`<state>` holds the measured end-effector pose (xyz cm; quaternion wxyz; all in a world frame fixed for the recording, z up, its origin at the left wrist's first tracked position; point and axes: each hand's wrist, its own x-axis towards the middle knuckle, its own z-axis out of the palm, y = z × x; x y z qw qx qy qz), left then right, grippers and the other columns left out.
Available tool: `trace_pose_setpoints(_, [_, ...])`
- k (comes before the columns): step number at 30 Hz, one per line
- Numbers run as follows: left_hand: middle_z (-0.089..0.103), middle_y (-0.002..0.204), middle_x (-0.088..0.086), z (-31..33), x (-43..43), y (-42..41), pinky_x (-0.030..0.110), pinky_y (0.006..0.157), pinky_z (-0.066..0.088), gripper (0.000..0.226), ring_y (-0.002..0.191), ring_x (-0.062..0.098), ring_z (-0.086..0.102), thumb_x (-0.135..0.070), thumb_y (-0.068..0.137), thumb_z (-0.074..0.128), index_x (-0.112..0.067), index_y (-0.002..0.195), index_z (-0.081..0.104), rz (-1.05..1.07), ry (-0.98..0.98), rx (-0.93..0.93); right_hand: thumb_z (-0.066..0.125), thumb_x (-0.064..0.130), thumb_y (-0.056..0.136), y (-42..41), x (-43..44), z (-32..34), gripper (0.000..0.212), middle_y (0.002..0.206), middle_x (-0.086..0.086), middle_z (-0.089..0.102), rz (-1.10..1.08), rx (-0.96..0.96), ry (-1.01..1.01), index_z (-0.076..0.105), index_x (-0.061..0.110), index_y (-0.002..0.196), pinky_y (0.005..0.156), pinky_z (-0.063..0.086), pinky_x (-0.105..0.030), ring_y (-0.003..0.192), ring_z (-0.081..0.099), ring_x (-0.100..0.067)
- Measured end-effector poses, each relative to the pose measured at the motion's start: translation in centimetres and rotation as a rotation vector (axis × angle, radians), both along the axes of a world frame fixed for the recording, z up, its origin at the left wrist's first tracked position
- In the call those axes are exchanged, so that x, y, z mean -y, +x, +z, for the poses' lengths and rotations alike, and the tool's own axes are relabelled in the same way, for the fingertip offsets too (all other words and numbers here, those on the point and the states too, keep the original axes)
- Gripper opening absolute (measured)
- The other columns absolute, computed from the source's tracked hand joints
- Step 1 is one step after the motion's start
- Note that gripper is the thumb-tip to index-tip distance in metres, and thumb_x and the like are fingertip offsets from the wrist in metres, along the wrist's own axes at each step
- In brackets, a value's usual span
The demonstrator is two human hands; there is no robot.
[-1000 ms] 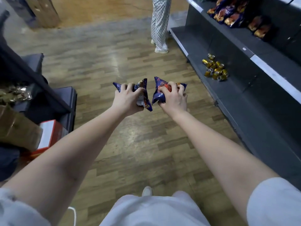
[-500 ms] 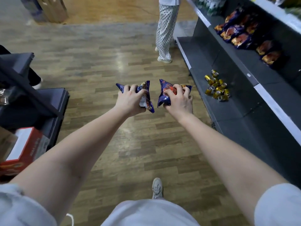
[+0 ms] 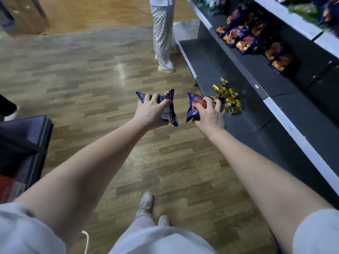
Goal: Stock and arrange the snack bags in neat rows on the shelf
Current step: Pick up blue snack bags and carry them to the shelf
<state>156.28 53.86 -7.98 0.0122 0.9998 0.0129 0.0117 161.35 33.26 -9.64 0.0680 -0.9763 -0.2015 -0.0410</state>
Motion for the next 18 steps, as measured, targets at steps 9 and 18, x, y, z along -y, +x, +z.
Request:
trace_pose_setpoints(9, [0.037, 0.136, 0.012, 0.2, 4.1, 15.0, 0.048, 0.090, 0.039, 0.077, 0.125, 0.035, 0.033, -0.049, 0.066, 0.070, -0.030, 0.134, 0.040, -0.160, 0.035, 0.010, 0.068, 0.035, 0.082, 13.1, 4.5, 1.2, 0.053, 0.145, -0.009, 0.031, -0.148, 0.048, 0.068, 0.048, 0.027, 0.131, 0.099, 0.039, -0.054, 0.132, 0.024, -0.038])
trace_pose_setpoints(18, [0.034, 0.140, 0.012, 5.4, 11.1, 35.5, 0.055, 0.095, 0.038, 0.076, 0.126, 0.037, 0.031, -0.052, 0.071, 0.068, -0.031, 0.136, 0.036, -0.292, 0.034, 0.141, 0.066, 0.036, 0.083, 29.2, 13.4, 6.0, 0.050, 0.145, -0.005, 0.027, -0.326, 0.134, 0.045, 0.046, 0.029, 0.128, 0.099, 0.038, -0.052, 0.132, 0.022, -0.036])
